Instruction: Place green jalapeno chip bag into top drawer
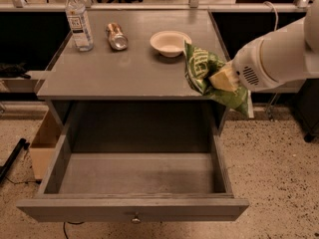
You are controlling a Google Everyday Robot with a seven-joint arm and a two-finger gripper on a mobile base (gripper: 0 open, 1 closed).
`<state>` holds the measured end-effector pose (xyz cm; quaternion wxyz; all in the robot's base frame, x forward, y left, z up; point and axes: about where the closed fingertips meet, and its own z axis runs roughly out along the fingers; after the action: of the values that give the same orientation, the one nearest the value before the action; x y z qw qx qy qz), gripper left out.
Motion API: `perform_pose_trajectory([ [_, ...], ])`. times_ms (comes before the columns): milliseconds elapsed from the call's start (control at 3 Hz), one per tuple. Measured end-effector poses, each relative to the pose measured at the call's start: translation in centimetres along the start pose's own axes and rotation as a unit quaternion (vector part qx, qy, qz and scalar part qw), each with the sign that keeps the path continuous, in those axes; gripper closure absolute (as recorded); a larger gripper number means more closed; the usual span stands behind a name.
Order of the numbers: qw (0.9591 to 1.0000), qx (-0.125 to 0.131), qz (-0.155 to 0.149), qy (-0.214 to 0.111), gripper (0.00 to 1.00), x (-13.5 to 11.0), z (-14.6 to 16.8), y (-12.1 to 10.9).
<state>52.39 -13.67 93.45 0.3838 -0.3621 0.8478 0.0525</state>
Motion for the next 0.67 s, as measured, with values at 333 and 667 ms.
perform_pose_trajectory([
  [333,1.0,0.002,0.007,-0.001,1.0,0.6,-0.2,0.0],
  [667,0.9984,0.005,0.055,-0.01,1.0,4.4,-1.4,1.0],
])
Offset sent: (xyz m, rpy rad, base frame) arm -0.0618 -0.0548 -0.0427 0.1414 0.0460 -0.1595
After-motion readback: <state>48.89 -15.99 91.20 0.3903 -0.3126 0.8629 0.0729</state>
